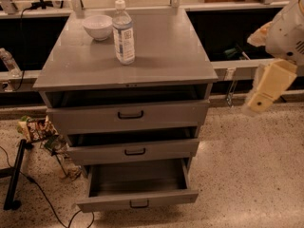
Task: Place blue plastic bottle into bottom drawer
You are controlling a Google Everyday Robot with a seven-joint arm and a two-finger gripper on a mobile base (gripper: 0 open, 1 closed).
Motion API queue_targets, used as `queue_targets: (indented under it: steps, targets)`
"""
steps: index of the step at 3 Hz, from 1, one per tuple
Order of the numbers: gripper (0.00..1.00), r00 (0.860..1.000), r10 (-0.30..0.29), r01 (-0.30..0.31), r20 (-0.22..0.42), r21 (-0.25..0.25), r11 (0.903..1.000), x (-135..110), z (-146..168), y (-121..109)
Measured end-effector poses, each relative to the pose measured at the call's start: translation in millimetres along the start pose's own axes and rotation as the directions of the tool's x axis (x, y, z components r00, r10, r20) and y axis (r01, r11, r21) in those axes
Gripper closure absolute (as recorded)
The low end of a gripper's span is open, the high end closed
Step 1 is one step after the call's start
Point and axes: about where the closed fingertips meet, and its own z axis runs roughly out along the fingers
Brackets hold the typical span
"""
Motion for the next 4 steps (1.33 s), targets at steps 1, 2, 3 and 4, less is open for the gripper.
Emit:
queue_targets:
  steps: [1,2,3,4]
  targets:
    - [0.00,0.970,0.109,-0.115,0.216,0.012,0.9933,-15,25,-39]
    - [0.00,0.869,0.161,-0.192,0.468,0.020,0.9811,-45,36,-79]
    - [0.00,0.726,0.197,-0.250,0.658,-0.014,0.9680,-84,44,-102]
    - [0.00,0.689,0.202,-0.265,0.696,-0.017,0.9641,-100,40,-107]
